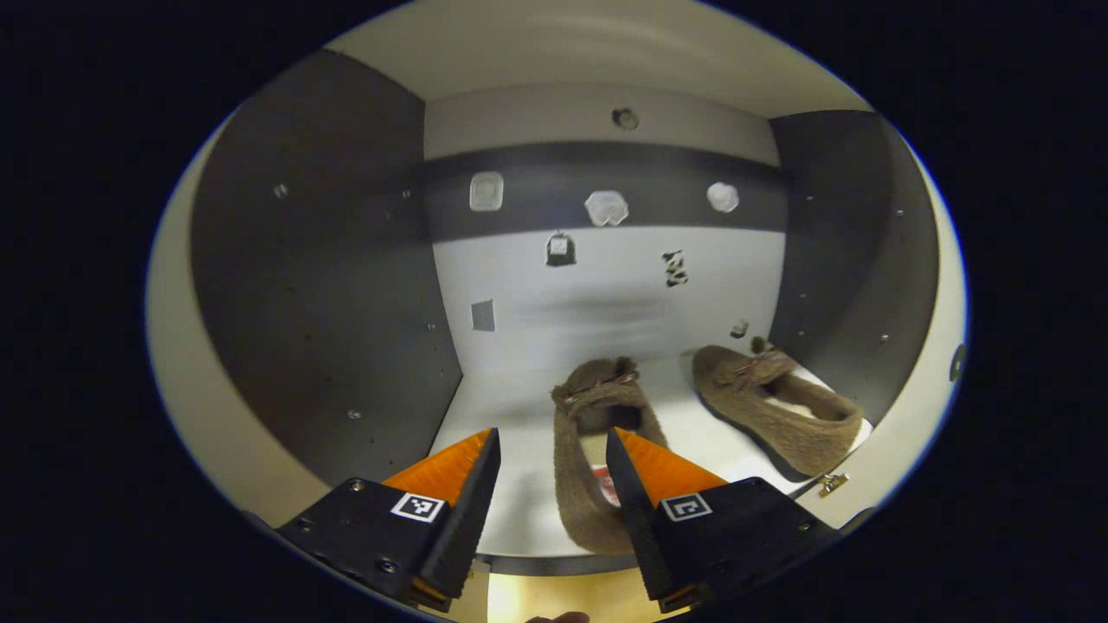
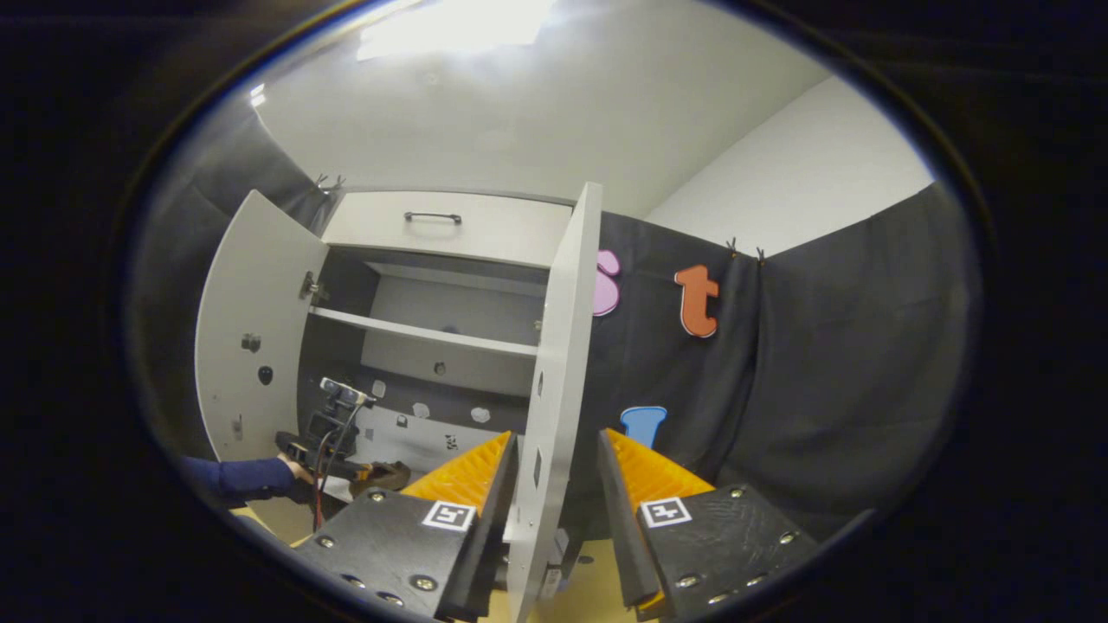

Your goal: Grab one shoe with the right hand and put it into the shoe cabinet, grab the other shoe with the left hand and put it into the shoe cabinet; then close the right door with the right hand and the left door with the left hand.

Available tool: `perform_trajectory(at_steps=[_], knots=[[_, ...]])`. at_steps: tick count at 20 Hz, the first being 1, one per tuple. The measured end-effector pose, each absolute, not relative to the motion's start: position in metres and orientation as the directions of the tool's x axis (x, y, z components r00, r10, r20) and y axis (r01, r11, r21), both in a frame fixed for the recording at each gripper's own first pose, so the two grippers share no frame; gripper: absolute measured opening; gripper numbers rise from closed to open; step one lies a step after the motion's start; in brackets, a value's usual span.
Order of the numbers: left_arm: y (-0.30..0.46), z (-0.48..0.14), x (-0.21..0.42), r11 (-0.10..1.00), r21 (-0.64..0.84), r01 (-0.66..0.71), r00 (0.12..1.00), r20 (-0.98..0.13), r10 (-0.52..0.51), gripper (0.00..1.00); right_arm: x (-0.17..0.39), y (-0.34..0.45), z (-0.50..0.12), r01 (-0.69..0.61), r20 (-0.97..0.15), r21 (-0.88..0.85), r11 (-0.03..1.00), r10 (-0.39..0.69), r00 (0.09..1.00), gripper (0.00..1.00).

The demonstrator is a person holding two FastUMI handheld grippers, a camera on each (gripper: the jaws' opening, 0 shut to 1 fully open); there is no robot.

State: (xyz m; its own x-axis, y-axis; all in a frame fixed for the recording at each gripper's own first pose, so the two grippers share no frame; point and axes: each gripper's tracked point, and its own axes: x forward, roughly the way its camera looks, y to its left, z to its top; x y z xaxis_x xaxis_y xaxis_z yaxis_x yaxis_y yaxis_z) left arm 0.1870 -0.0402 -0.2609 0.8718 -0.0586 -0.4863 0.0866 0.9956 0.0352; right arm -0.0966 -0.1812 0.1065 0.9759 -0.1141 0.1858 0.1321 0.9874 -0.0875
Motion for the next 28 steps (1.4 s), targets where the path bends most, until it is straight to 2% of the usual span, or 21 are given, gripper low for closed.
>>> perform_trajectory(at_steps=[5,6,8,9,10,11,12,14,15,16,17,19,20,21,23,24,28], knots=[[-0.067,-0.171,0.129,0.99,0.045,0.135,0.934,-0.339,-0.112,0.75,-0.108,-0.196,0.102,0.112,0.186,-0.072,0.991,-0.097,0.978,0.58],[-0.069,-0.152,0.117,0.989,0.056,0.14,0.945,-0.306,-0.116,0.75,-0.109,-0.2,0.102,0.111,0.185,-0.069,0.991,-0.096,0.978,0.52],[-0.075,-0.109,0.09,0.988,0.056,0.141,0.964,-0.233,-0.124,0.75,-0.111,-0.208,0.1,0.105,0.185,-0.061,0.993,-0.093,0.978,0.55],[-0.074,-0.094,0.078,0.99,0.05,0.135,0.972,-0.203,-0.122,0.75,-0.111,-0.213,0.1,0.103,0.185,-0.057,0.993,-0.091,0.979,0.52],[-0.072,-0.079,0.066,0.991,0.045,0.128,0.976,-0.181,-0.118,0.75,-0.109,-0.218,0.098,0.101,0.183,-0.055,0.993,-0.09,0.979,0.55],[-0.072,-0.066,0.054,0.991,0.043,0.126,0.979,-0.165,-0.118,0.78,-0.108,-0.222,0.097,0.099,0.18,-0.053,0.994,-0.089,0.98,0.52],[-0.069,-0.056,0.042,0.992,0.052,0.114,0.982,-0.157,-0.105,0.83,-0.106,-0.227,0.094,0.096,0.174,-0.051,0.994,-0.086,0.981,0.55],[-0.059,-0.038,0.019,0.992,0.09,0.09,0.987,-0.141,-0.076,0.88,-0.099,-0.235,0.09,0.088,0.162,-0.052,0.995,-0.079,0.984,0.52],[-0.056,-0.032,0.008,0.992,0.101,0.077,0.989,-0.135,-0.064,0.88,-0.096,-0.239,0.087,0.087,0.156,-0.054,0.995,-0.077,0.985,0.58],[-0.055,-0.026,-0.003,0.992,0.101,0.069,0.99,-0.128,-0.055,0.87,-0.093,-0.242,0.085,0.089,0.154,-0.056,0.995,-0.079,0.985,0.56],[-0.052,-0.019,-0.014,0.994,0.096,0.057,0.992,-0.121,-0.045,0.85,-0.088,-0.247,0.083,0.091,0.153,-0.057,0.994,-0.081,0.985,0.58],[-0.046,-0.011,-0.032,0.996,0.083,0.037,0.993,-0.114,-0.028,0.89,-0.078,-0.251,0.075,0.082,0.137,-0.06,0.995,-0.073,0.988,0.64],[-0.042,-0.008,-0.04,0.996,0.083,0.024,0.993,-0.115,-0.014,0.85,-0.073,-0.251,0.07,0.072,0.123,-0.061,0.996,-0.064,0.99,0.68],[-0.035,-0.005,-0.047,0.996,0.092,0.007,0.994,-0.112,0.003,0.86,-0.07,-0.251,0.066,0.065,0.112,-0.061,0.996,-0.058,0.992,0.8],[-0.021,0.0,-0.061,0.993,0.113,-0.034,0.993,-0.109,0.046,0.88,-0.061,-0.252,0.062,0.058,0.106,-0.067,0.996,-0.051,0.993,0.94],[-0.015,0.001,-0.067,0.992,0.115,-0.054,0.992,-0.107,0.066,0.89,-0.059,-0.253,0.058,0.061,0.102,-0.071,0.996,-0.053,0.993,0.98],[0.016,0.014,-0.09,0.988,0.084,-0.128,0.986,-0.094,0.136,0.89,-0.05,-0.247,0.049,0.034,0.082,-0.053,0.998,-0.03,0.996,0.97]])
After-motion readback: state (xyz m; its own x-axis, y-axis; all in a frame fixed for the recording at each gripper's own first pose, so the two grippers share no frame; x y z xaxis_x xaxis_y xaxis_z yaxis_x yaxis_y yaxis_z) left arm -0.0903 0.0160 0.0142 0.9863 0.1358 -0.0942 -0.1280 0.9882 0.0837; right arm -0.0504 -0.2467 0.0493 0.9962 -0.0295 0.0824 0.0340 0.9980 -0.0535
